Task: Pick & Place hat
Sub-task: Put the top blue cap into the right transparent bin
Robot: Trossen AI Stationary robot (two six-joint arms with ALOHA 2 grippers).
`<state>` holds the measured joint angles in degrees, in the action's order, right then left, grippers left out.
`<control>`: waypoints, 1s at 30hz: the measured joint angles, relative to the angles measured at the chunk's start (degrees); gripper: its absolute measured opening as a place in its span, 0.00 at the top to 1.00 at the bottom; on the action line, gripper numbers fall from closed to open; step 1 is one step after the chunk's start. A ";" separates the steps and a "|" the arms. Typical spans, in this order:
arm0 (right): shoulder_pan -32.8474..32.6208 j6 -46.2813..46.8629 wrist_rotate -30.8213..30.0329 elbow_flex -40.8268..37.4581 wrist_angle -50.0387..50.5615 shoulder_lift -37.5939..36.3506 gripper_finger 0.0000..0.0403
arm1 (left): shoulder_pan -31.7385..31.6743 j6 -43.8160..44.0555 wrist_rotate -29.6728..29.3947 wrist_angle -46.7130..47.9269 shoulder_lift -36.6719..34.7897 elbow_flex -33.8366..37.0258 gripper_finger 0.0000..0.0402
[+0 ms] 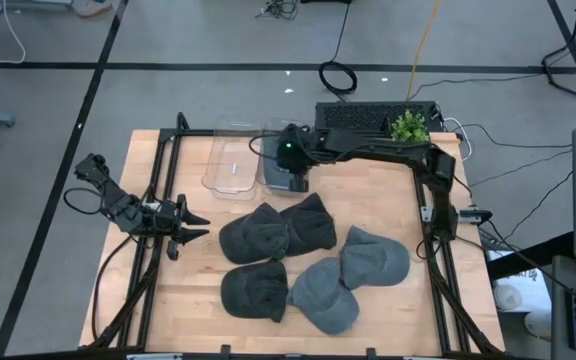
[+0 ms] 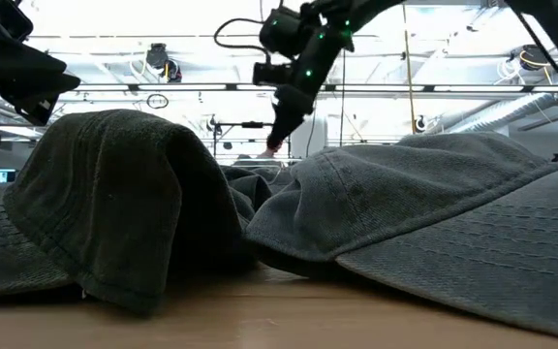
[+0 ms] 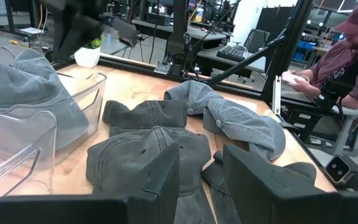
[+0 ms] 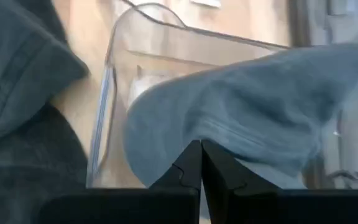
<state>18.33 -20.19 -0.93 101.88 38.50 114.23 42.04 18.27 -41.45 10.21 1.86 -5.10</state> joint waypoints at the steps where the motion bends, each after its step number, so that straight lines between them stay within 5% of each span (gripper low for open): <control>1: 0.33 -0.05 1.10 0.16 -1.09 1.07 1.00 | -0.02 0.01 0.02 -0.08 -0.01 0.00 0.67; 11: 3.23 2.29 1.14 0.18 1.90 8.87 1.00 | -0.01 0.10 0.08 -0.02 -0.02 0.00 0.67; 30: 6.44 4.05 3.07 -3.75 -0.40 8.27 1.00 | -0.01 0.02 0.04 0.20 -0.02 0.00 0.67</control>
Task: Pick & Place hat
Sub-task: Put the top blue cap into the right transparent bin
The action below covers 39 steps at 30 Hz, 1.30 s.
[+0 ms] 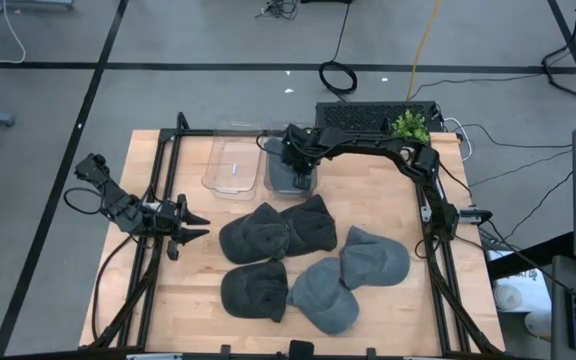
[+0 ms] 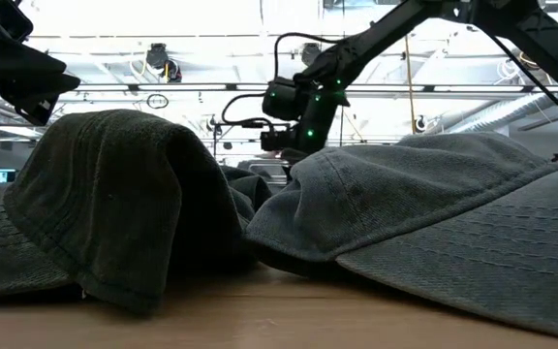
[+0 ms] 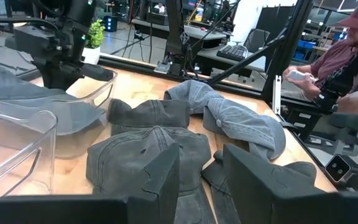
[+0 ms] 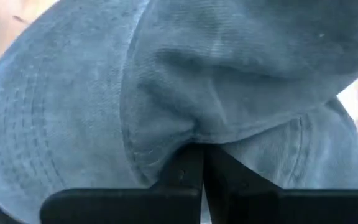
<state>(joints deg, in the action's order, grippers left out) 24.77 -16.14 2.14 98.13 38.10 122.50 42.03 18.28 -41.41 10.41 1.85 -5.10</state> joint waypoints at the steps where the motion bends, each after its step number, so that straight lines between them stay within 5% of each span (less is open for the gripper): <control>1: -0.19 0.05 -1.08 0.00 -0.13 -0.04 1.00 | 0.01 0.00 -0.02 0.02 0.01 0.00 0.67; 8: -2.83 -1.20 -8.23 -0.02 -1.97 -6.61 1.00 | 0.00 -0.07 -0.02 0.02 0.02 0.00 0.67; 16: -6.93 -2.37 -4.81 0.04 -4.47 -10.69 1.00 | 0.01 -0.07 -0.04 -0.22 0.00 0.00 0.67; 30: -4.08 0.39 -3.01 -9.35 -9.72 -5.15 1.00 | 0.01 -0.04 0.02 -0.17 0.00 0.00 0.67; 39: -5.35 -0.14 -5.87 -9.83 -14.49 -14.52 1.00 | 0.01 -0.03 0.11 -0.37 0.00 0.00 0.67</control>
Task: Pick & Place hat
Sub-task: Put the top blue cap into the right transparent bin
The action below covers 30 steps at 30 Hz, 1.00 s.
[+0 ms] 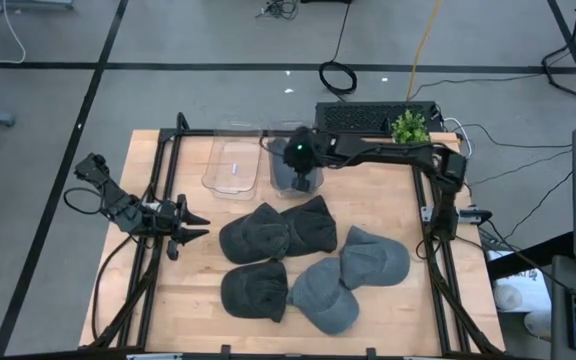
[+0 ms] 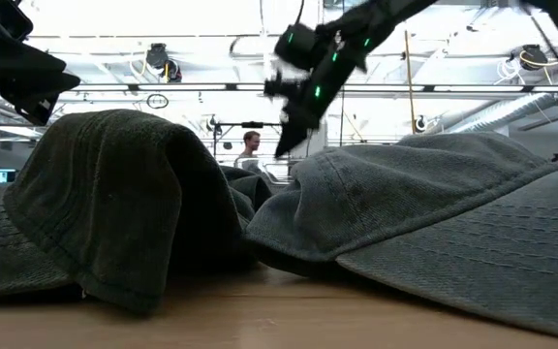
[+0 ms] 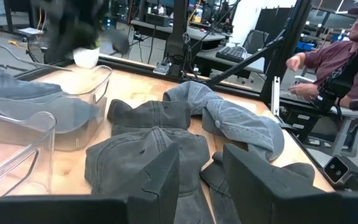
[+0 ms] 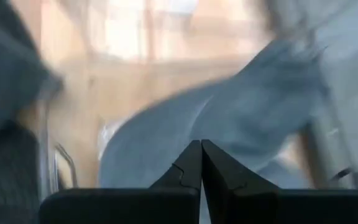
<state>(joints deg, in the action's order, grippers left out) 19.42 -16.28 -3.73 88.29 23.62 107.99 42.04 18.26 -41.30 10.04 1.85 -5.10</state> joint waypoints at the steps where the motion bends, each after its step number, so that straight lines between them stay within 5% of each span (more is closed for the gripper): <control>1: 0.00 -0.34 -1.14 0.17 -1.35 -0.84 1.00 | -0.02 0.01 0.00 0.00 0.02 0.00 0.67; 10: 1.37 -0.83 2.27 0.28 -11.33 1.12 1.00 | -0.02 0.07 0.37 0.13 0.12 0.02 0.67; 17: 2.41 3.00 7.98 0.12 -7.18 9.42 1.00 | 0.00 0.02 0.34 0.49 0.13 0.02 0.67; 30: 1.46 2.69 2.64 -0.03 -6.18 8.10 1.00 | 0.00 -0.02 0.37 0.00 0.13 0.02 0.67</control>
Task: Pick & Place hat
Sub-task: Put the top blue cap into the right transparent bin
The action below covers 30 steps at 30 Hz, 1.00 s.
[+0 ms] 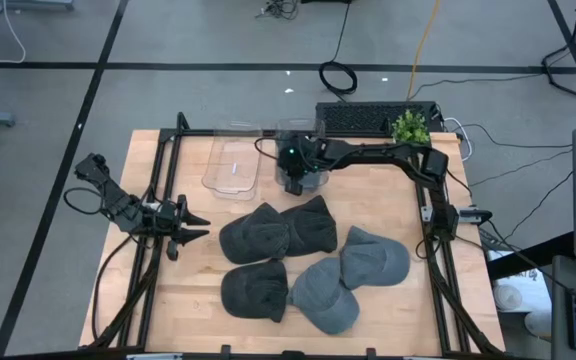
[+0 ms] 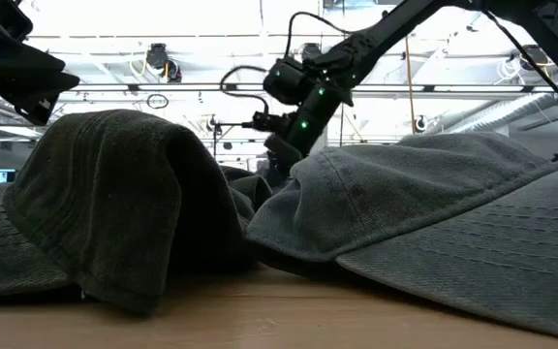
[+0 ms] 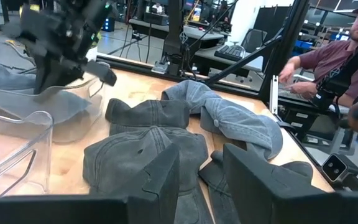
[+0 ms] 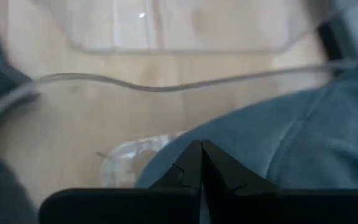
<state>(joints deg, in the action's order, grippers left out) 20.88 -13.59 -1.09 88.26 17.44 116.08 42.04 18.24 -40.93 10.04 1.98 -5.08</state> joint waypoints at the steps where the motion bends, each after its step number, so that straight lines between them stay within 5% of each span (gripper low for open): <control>1: -0.31 -0.74 -0.80 -0.03 -0.07 -0.78 1.00 | 0.00 0.00 -0.02 -0.01 -0.02 0.00 0.67; 12: 3.01 -4.09 -4.64 0.20 -2.60 -2.29 1.00 | 0.00 0.02 -0.02 0.12 -0.02 0.00 0.67; 18: 5.77 0.73 6.86 0.09 1.06 1.80 1.00 | 0.00 0.02 0.01 0.11 0.00 0.00 0.67; 30: 4.54 1.32 2.74 0.14 3.34 1.58 1.00 | 0.00 0.02 -0.02 0.10 0.00 0.00 0.67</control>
<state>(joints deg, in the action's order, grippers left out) 25.42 -12.27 1.65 88.40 20.78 117.66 42.04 18.26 -40.95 10.14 1.98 -5.08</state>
